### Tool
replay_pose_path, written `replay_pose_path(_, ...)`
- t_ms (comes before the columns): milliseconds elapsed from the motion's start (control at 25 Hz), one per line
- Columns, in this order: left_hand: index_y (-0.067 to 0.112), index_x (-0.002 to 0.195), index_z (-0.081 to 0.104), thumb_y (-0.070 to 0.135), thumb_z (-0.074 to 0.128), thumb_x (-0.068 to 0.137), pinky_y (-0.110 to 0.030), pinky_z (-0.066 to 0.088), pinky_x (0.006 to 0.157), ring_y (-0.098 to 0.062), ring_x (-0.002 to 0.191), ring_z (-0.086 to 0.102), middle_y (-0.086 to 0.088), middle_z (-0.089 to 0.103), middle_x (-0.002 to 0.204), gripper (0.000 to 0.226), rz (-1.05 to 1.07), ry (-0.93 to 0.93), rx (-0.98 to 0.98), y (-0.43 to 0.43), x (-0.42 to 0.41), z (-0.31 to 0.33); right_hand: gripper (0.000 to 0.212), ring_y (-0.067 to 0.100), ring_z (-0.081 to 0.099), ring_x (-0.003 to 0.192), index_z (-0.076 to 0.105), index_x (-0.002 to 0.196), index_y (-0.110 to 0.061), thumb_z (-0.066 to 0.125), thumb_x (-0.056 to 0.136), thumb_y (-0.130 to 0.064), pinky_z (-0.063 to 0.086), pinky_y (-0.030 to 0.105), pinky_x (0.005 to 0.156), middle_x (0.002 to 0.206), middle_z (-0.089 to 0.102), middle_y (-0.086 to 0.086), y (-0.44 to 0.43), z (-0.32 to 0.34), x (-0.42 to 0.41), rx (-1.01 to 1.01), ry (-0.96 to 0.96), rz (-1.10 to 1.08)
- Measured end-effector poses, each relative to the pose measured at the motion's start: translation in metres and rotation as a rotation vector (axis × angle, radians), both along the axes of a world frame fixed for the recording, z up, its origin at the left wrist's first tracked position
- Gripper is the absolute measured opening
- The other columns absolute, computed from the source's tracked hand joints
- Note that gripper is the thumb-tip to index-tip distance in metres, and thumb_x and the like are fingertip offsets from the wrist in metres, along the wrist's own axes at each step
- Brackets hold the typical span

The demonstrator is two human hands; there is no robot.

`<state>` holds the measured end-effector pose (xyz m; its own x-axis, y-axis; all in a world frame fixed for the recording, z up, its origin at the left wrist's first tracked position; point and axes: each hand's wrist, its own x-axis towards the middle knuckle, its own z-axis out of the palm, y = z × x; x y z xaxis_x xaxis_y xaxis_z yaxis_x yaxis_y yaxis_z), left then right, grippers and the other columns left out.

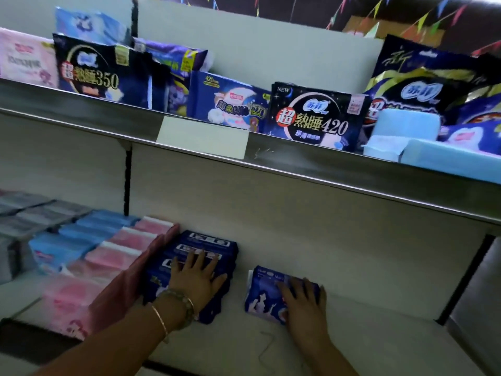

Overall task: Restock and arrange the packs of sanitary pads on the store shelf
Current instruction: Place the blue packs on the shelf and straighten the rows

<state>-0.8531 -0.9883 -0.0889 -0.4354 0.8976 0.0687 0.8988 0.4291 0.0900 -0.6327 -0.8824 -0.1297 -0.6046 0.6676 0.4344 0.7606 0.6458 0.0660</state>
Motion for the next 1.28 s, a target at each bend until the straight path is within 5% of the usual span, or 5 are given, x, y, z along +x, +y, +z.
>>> replay_pose_path(240,0.032,0.148,0.007,0.066,-0.033,0.053,-0.055,0.002,0.112,-0.024,0.145,0.002,-0.003,0.004,0.158,0.109,-0.018,0.08,0.06,0.009,-0.002,-0.009,0.099,0.028,0.059,0.092,0.047,0.107,-0.027,0.093,0.02,-0.033,0.05,0.049,0.078,0.097,0.07,0.004,0.041,0.004,-0.026,0.011,-0.026,-0.012)
replay_pose_path(440,0.026,0.105,0.072,0.055,0.02,0.076,-0.065,0.048,0.078,-0.034,0.101,0.065,-0.013,0.067,0.113,0.066,-0.035,0.084,0.043,0.007,-0.001,-0.01,0.098,0.028,0.065,0.088,0.045,0.108,-0.027,0.093,0.022,-0.028,0.044,0.046,0.084,0.098,0.07,0.005,0.06,0.0,-0.037,0.048,0.01,0.003)
replay_pose_path(680,0.031,0.148,0.005,0.057,-0.026,0.056,-0.057,-0.003,0.111,-0.026,0.145,0.001,-0.006,0.002,0.158,0.101,-0.022,0.039,0.084,0.012,-0.005,-0.016,0.096,0.029,0.065,0.09,0.047,0.109,-0.026,0.093,0.024,-0.029,0.053,0.046,0.075,0.099,0.07,0.005,0.066,-0.003,-0.042,0.086,0.031,0.021)
replay_pose_path(1080,0.03,0.148,0.011,0.058,-0.024,0.054,-0.058,0.0,0.112,-0.026,0.144,0.003,-0.007,0.006,0.157,0.104,-0.031,0.024,0.112,0.014,-0.007,-0.016,0.096,0.025,0.042,0.112,0.046,0.119,-0.025,0.092,0.035,-0.032,0.023,0.049,0.096,0.109,0.068,0.006,0.059,0.007,-0.038,0.151,0.03,0.048)
replay_pose_path(1280,0.025,0.146,0.024,0.062,0.015,0.087,-0.048,0.003,0.114,-0.022,0.142,0.013,-0.004,0.017,0.155,0.07,-0.021,-0.135,0.137,0.011,-0.014,-0.001,0.05,0.024,0.045,0.117,0.042,0.125,-0.02,0.052,0.077,-0.029,0.023,0.042,0.101,0.122,0.061,0.013,0.003,0.017,-0.019,0.243,0.284,0.168)
